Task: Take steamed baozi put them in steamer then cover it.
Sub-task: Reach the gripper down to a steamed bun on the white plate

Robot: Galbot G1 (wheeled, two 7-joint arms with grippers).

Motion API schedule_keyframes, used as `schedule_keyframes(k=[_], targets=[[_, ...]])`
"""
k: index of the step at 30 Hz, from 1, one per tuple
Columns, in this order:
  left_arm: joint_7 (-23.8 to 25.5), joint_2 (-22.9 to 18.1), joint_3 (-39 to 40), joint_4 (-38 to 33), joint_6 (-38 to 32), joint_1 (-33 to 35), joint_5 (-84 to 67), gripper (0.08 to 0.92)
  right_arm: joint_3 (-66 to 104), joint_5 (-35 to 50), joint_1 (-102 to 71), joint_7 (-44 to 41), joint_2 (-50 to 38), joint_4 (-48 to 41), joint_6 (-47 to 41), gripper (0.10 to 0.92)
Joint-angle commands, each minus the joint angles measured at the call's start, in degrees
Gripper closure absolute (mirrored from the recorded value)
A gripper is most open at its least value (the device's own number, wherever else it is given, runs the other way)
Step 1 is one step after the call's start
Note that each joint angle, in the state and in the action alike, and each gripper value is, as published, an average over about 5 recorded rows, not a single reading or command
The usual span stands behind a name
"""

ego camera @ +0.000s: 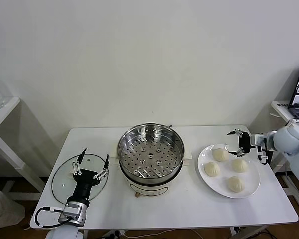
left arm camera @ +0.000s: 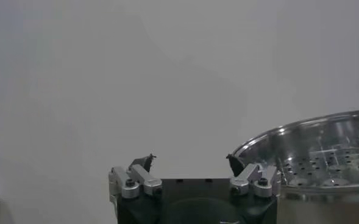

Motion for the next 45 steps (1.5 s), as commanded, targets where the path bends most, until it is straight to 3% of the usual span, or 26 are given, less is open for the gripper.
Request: schedule_keyframes(k=[1,18,36,42,45], targets=[[-0.06,-0.26,-0.06,0.42,-0.10,-0.12,-0.03,0.177,-14.89,-3.68,13.30,-10.44,6.01,-12.52,0.84,0.203],[-0.05,-0.64,0.19,0.97,-0.45,0.24,0.46,0.177,-10.62,-9.08,11.71,-4.63,16.60,-24.81,1.59,0.203],[-0.07,-0.64,0.12,1.06,-0.91,0.62,1.05,0.177,-9.74,-10.22,10.69,-3.07,17.80,-25.18,1.82,0.208],[-0.07,-0.66,0.10,1.21,-0.89,0.49,1.04,0.177,-10.07,-10.15,10.54,-3.08,17.71,-24.58,1.92,0.320],[-0.07,-0.71,0.13,1.28,-0.89,0.41,1.03,0.177,-10.39,-10.08,10.45,-3.12,17.53,-24.24,1.95,0.336]])
